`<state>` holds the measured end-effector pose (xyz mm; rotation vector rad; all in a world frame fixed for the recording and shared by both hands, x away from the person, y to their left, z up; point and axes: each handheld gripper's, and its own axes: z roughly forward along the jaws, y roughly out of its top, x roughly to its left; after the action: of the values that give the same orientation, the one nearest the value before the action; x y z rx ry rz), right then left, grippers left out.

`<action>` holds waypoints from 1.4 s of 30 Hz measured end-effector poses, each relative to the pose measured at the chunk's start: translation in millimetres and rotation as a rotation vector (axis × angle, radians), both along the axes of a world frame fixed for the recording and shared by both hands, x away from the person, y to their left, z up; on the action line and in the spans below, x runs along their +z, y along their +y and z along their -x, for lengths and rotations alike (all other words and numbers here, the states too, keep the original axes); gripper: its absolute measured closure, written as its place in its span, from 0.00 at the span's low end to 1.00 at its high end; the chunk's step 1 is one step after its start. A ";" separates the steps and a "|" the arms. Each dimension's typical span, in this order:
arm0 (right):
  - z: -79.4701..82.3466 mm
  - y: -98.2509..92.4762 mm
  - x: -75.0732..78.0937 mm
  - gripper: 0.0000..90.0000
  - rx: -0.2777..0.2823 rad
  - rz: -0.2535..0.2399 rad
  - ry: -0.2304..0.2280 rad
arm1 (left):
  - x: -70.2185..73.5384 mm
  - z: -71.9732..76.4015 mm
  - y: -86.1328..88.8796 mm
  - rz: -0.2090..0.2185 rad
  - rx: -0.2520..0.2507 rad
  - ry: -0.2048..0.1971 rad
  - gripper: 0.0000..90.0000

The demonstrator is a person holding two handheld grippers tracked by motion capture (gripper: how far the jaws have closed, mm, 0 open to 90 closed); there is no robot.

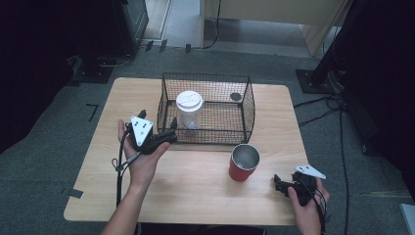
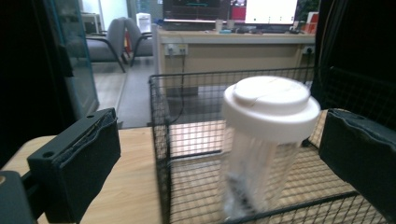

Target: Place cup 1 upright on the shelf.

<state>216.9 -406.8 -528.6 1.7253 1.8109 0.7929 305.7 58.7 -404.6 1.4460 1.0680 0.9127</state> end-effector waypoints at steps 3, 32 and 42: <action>0.0 0.0 0.0 0.00 0.000 0.000 0.000 | -5.2 6.5 9.2 -0.022 0.008 -0.004 0.00; 0.0 0.0 0.0 0.00 0.000 0.002 0.000 | -74.7 51.2 113.9 -0.075 0.135 0.173 0.00; 0.0 0.0 0.0 0.00 0.000 0.001 0.000 | -108.8 67.5 139.7 -0.124 0.156 0.310 0.00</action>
<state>216.8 -406.8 -528.5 1.7243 1.8116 0.7916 238.2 198.4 -513.4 1.6621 1.3894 0.8957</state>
